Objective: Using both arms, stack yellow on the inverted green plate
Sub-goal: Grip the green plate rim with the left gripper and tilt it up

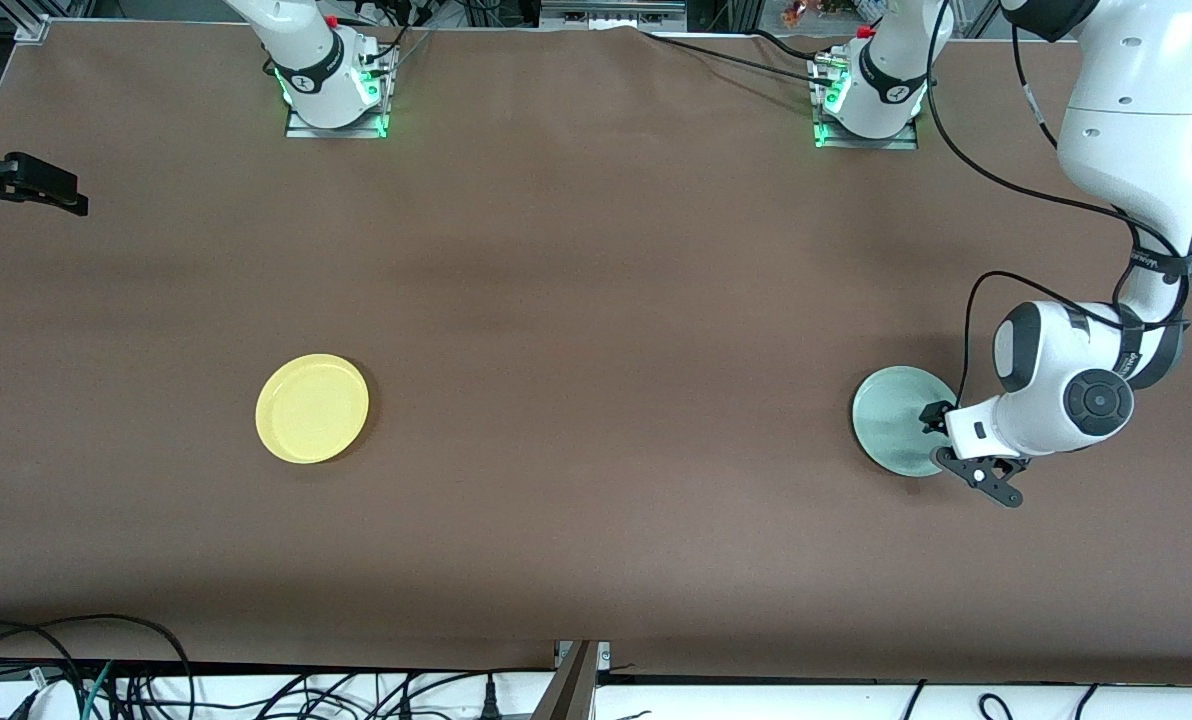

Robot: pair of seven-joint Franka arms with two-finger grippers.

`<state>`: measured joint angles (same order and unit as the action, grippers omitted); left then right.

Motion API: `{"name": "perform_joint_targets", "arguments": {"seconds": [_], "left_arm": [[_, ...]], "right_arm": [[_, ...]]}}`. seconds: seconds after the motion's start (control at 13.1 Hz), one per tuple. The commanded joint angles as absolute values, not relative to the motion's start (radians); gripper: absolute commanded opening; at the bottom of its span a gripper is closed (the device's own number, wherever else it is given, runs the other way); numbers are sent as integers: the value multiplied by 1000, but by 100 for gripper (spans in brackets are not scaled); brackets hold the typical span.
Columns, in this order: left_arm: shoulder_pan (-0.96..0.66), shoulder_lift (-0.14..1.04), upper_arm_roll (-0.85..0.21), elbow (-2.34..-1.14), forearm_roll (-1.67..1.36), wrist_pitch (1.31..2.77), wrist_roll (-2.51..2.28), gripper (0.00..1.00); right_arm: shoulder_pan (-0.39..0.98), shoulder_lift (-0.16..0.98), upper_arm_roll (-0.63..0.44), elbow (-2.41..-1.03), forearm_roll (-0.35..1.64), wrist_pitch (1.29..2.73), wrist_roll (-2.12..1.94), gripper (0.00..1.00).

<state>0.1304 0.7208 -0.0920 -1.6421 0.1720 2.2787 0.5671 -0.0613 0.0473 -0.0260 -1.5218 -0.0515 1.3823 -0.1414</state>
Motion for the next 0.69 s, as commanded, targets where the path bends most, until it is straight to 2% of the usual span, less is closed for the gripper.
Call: {"name": "perform_joint_targets", "arguments": {"seconds": [0.0, 0.31, 0.46, 0.61], "left_arm": [[138, 752, -100, -1615, 193, 2272, 633, 100], [147, 753, -100, -1614, 190, 2270, 681, 17], [146, 755, -100, -1614, 189, 2270, 680, 4], [146, 753, -100, -1614, 189, 2267, 681, 0]], "right_arm": [[-69, 55, -25, -1502, -34, 1373, -155, 100], [-69, 55, -25, -1502, -34, 1373, -155, 100], [-69, 55, -25, -1502, -34, 1373, -155, 100], [-66, 55, -23, -1502, -32, 1373, -155, 100]]}}
